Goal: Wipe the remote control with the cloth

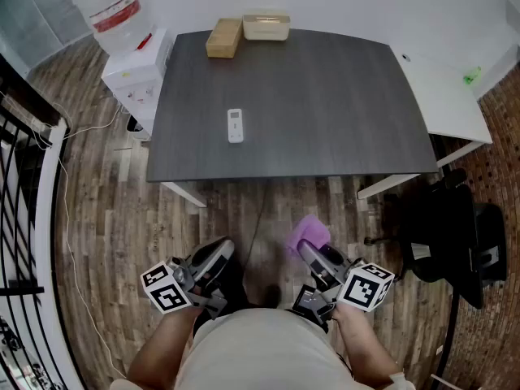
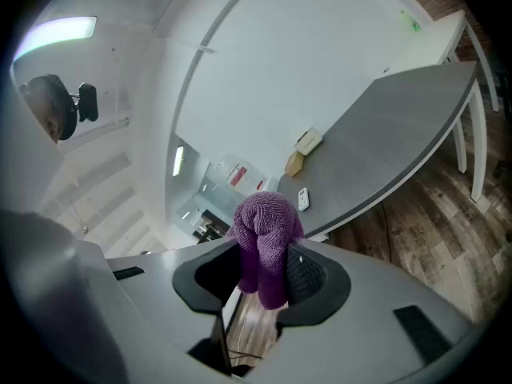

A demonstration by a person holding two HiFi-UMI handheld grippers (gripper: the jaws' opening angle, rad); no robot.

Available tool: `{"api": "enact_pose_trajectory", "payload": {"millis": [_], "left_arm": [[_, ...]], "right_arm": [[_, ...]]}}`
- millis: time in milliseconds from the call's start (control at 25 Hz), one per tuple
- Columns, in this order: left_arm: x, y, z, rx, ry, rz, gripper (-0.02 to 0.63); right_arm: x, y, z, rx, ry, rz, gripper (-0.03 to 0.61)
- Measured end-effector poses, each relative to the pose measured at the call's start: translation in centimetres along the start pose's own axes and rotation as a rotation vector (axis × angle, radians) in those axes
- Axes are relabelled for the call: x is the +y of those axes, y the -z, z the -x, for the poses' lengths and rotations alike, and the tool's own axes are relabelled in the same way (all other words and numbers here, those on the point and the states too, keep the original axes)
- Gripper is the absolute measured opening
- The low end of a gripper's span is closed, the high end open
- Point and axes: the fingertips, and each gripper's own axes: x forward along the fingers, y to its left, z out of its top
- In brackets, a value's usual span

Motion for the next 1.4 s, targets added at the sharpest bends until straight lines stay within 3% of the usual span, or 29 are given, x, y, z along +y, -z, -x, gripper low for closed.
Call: {"api": "enact_pose_trajectory", "payload": {"millis": [400,600,840,1080,1240,1400], "left_arm": [[4.9,-5.1,-0.2,-0.001,0.030,0.005,0.003],[6.2,-8.7,-1.4,0.054,0.062,-0.030,0.003],[9.4,-10.9,-1.6,0.156,0.022,-0.093,0.006],[13.1,-10.8,-3.1,0.236,-0.054,-0.129,0.117],[16.2,-10.1,-5.2,0.301,-0.160,-0.187,0.160],[19.4,-9.3,-7.6,0.348,-0.258,-0.218,0.170]], "right_arm": [[-0.2,-1.7,-7.0,0.002,0.037,0.022,0.132],[0.3,-3.1,-10.8,0.025,0.108,0.058,0.132],[1.1,-5.4,-13.9,-0.011,0.183,0.094,0.132],[-0.4,-7.1,-15.8,0.017,0.258,0.157,0.132],[-3.4,-8.5,-17.5,0.095,0.324,0.222,0.132],[-6.5,-10.2,-20.2,0.183,0.321,0.294,0.132]]}}
